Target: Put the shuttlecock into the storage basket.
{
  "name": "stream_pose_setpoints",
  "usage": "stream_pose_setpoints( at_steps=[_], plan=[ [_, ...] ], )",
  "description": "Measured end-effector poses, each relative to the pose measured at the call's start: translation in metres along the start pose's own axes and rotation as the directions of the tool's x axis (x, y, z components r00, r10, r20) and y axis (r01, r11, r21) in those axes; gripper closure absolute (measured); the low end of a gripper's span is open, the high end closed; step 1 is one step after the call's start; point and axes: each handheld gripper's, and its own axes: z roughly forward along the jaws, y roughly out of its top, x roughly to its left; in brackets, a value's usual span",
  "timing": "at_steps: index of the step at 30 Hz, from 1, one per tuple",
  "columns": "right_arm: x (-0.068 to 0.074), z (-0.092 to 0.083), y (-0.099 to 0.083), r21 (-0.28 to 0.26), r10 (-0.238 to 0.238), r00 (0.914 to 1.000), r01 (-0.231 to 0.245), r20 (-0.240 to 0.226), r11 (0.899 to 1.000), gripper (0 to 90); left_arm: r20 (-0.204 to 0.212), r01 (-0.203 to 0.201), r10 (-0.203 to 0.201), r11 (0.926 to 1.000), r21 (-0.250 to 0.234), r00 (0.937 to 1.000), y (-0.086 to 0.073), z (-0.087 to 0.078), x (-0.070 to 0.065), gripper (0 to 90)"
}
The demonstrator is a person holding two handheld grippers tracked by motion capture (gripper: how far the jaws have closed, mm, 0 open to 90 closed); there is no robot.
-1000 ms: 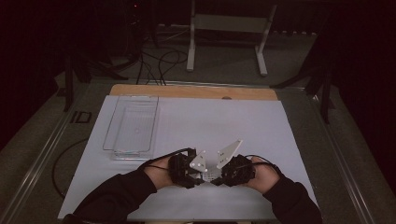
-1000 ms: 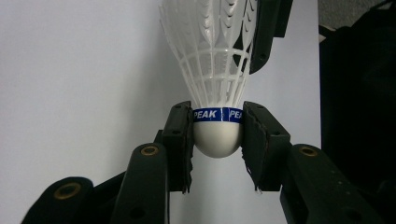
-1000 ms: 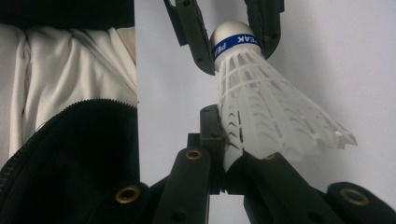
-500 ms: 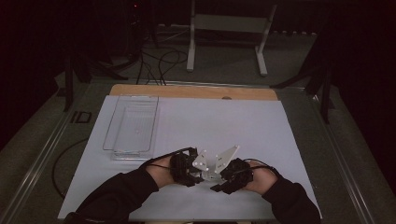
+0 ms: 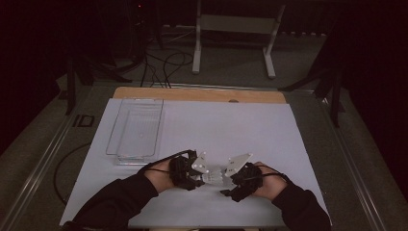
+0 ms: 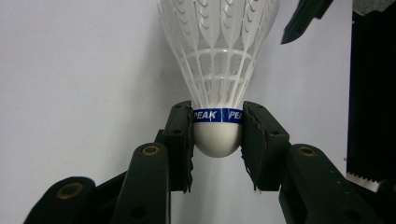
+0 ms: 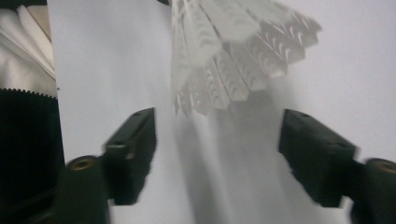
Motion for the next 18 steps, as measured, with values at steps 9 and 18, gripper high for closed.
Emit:
stream_pose_setpoints(
  at_steps=[9,18],
  plan=[
    [-0.005,0.002,-0.019,0.012,0.028,0.999,-0.028,0.036,1.0,9.4,-0.015,0.03,-0.03,0.9995,-0.001,0.9994,-0.007,-0.007,0.003,65.4],
    [-0.015,-0.007,-0.049,-0.138,0.142,0.9872,-0.131,0.073,0.982,9.0,-0.028,0.056,-0.056,0.9984,0.001,0.998,-0.016,-0.013,0.007,65.3]
  ],
)
